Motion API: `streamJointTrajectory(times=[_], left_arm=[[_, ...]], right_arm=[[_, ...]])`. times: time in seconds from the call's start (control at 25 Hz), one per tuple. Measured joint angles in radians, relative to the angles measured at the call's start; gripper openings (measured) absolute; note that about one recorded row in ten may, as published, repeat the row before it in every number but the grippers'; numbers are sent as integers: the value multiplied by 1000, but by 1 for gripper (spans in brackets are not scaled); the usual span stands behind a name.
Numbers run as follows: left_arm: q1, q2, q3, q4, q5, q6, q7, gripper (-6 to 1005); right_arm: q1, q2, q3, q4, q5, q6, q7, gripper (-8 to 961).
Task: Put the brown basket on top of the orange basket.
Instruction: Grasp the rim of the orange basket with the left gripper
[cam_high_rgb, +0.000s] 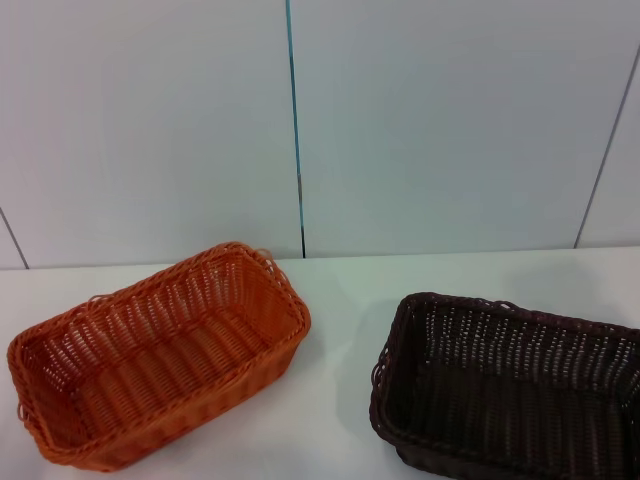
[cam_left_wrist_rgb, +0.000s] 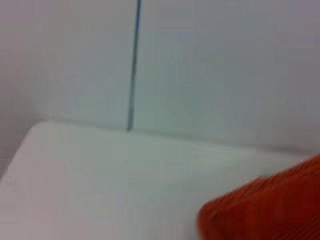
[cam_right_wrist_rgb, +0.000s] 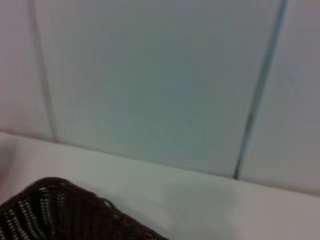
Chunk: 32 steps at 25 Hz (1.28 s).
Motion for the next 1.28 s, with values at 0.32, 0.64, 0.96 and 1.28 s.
streamJointTrajectory(times=[0.32, 0.64, 0.96, 1.28], left_arm=[[-168, 6, -4, -50, 315, -259, -170, 811], [-228, 10, -27, 54, 317, -217, -171, 809], [-246, 4, -43, 132, 314, -124, -168, 806], [-241, 2, -37, 147, 313, -89, -168, 804]], right_arm=[[115, -4, -33, 104, -336, 174, 242, 828], [112, 1, -93, -41, -418, -28, 350, 829], [149, -4, -67, -242, -349, -135, 426, 830], [147, 1, -165, -180, -516, -100, 375, 832]])
